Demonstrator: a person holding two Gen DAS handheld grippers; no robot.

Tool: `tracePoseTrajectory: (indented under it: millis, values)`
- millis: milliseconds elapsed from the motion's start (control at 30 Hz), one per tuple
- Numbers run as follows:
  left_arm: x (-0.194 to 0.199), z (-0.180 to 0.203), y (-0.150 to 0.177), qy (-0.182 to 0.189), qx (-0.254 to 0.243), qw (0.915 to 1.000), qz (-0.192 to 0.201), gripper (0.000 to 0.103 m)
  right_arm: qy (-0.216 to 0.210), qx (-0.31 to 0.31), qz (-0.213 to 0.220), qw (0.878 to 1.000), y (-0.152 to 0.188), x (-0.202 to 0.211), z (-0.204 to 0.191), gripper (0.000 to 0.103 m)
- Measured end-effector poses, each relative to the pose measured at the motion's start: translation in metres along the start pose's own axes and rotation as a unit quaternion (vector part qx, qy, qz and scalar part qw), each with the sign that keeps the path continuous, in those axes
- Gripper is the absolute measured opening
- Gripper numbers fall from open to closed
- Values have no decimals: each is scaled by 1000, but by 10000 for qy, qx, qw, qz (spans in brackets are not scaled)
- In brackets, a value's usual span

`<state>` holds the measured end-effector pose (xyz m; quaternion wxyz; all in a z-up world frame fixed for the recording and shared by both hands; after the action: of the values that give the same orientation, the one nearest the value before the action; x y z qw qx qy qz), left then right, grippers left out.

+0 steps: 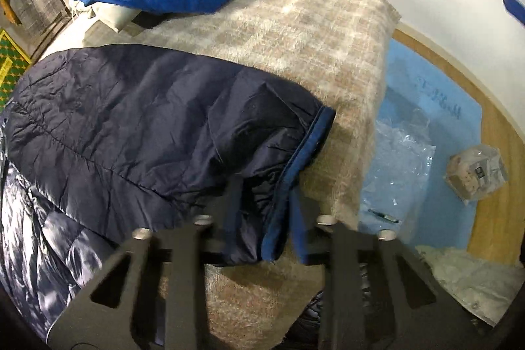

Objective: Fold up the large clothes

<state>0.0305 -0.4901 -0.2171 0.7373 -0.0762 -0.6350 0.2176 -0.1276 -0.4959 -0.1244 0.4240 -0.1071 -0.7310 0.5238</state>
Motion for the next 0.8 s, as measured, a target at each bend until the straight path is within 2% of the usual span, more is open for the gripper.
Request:
tracePoseTrajectory:
  millis: [67, 200, 267, 367, 433, 500, 567, 667, 800]
  values:
    - [4, -6, -4, 175, 181, 9997, 68, 7, -15, 16, -10, 10000, 2, -3, -3, 67]
    - [27, -20, -17, 620, 549, 9955, 468, 5, -51, 20, -82, 10000, 4, -11, -8, 67]
    - [48, -34, -26, 837, 790, 9901, 799, 5, -68, 32, -104, 9999, 5, -13, -12, 67]
    - [87, -65, -37, 956, 1151, 9795, 1345, 5, -90, 96, -123, 9998, 5, -17, -20, 67]
    - [111, -86, -40, 904, 1349, 9724, 1673, 5, -140, 131, -151, 9997, 5, -19, -26, 67]
    - [141, -114, -38, 933, 1614, 9609, 2046, 5, -194, 191, -176, 9995, 6, -23, -35, 67]
    - [168, -142, -29, 794, 1822, 9508, 2377, 5, -274, 282, -204, 9990, 6, -28, -47, 67]
    - [197, -179, -12, 481, 2065, 9393, 2696, 4, -413, 402, -236, 9981, 8, -39, -68, 67]
    - [215, -226, 21, 87, 2452, 9260, 2870, 4, -614, 474, -331, 9964, 11, -52, -93, 67]
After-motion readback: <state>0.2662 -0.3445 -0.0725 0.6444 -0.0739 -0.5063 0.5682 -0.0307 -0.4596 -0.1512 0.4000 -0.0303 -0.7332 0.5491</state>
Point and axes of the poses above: each gripper's, at about its wrist camera, not at the fingertips, and x roughly against the way its jaws point, z to its right, y to its underside, the point moved 6 cm from there along -x, roughly the way its jaws point, and after that the axes turned 10 degrees about y, right-handed, at the moved point
